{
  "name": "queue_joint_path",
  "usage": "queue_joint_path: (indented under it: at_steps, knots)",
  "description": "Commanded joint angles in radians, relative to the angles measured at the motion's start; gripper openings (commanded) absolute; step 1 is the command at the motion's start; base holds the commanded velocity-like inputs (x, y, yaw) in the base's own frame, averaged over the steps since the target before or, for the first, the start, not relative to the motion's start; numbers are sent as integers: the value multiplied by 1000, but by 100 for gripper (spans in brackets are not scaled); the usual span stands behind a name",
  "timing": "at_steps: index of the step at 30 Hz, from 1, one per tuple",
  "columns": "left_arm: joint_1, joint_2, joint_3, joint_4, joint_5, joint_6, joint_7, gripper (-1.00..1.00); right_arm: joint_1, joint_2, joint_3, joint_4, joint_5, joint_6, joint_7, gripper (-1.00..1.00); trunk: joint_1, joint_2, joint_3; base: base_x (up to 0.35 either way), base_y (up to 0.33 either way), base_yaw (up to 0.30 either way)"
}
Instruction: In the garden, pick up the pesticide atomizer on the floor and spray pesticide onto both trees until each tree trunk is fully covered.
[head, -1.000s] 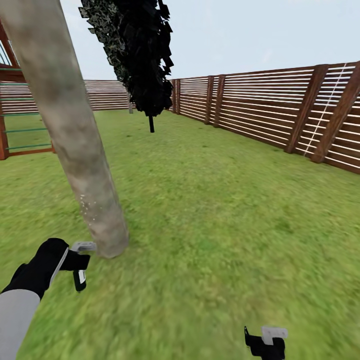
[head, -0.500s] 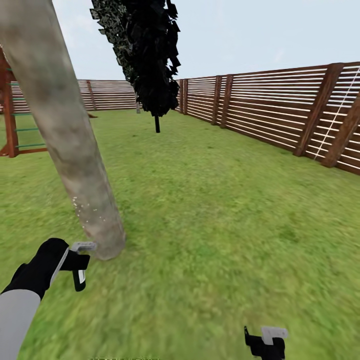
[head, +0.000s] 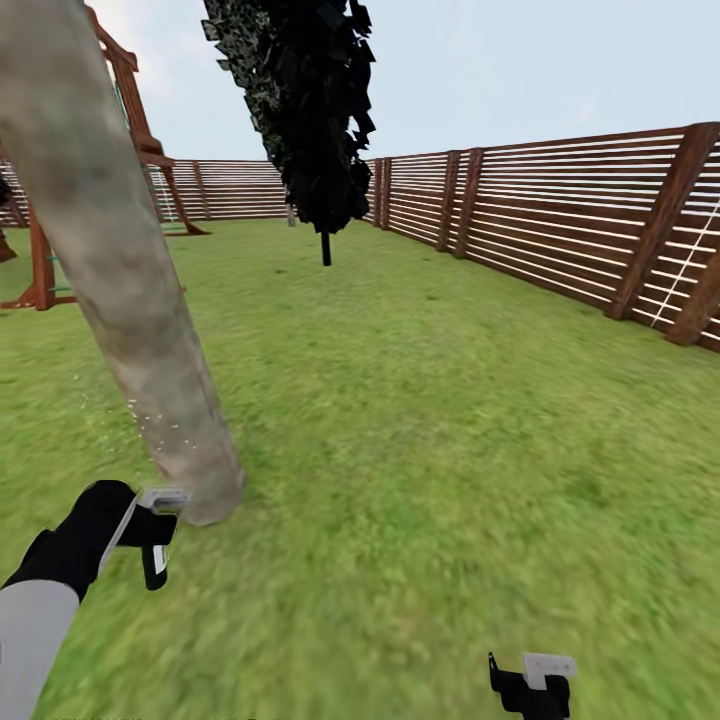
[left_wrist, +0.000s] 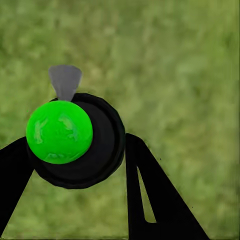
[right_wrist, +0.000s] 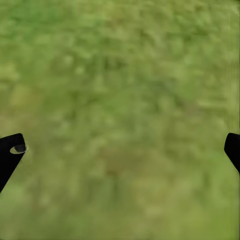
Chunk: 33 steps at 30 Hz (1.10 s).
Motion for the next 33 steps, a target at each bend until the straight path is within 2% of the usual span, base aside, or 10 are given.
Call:
queue_joint_path:
  at_steps: [1, 6, 12, 16, 28, 33]
  knots:
    - [-1, -2, 2, 16, -10, 1, -7, -100, 0, 0, 9, -1, -4, -1, -5, 100, 0, 0, -1, 24, -27, 261]
    - [-1, -7, 2, 56, -9, -6, 40, -100, 0, 0, 9, -1, -4, -1, -5, 100, 0, 0, -1, 5, -6, 272]
    - [-1, -12, 8, 57, -6, -4, 50, -100, 0, 0, 9, -1, -4, -1, -5, 100, 0, 0, -1, 0, 0, 242]
    - [-1, -15, 10, 54, -2, -5, 49, -100, 0, 0, 9, -1, -4, -1, -4, 100, 0, 0, -1, 57, -46, 27]
    - [-1, -15, 10, 45, -2, -6, 50, -100, 0, -2, 9, -1, -4, -1, -4, 100, 0, 0, -1, 199, -197, 2]
    - [-1, -15, 10, 45, -3, -6, 49, -100, 0, 0, 9, -1, -4, -1, -4, 100, 0, 0, -1, 182, -223, 195]
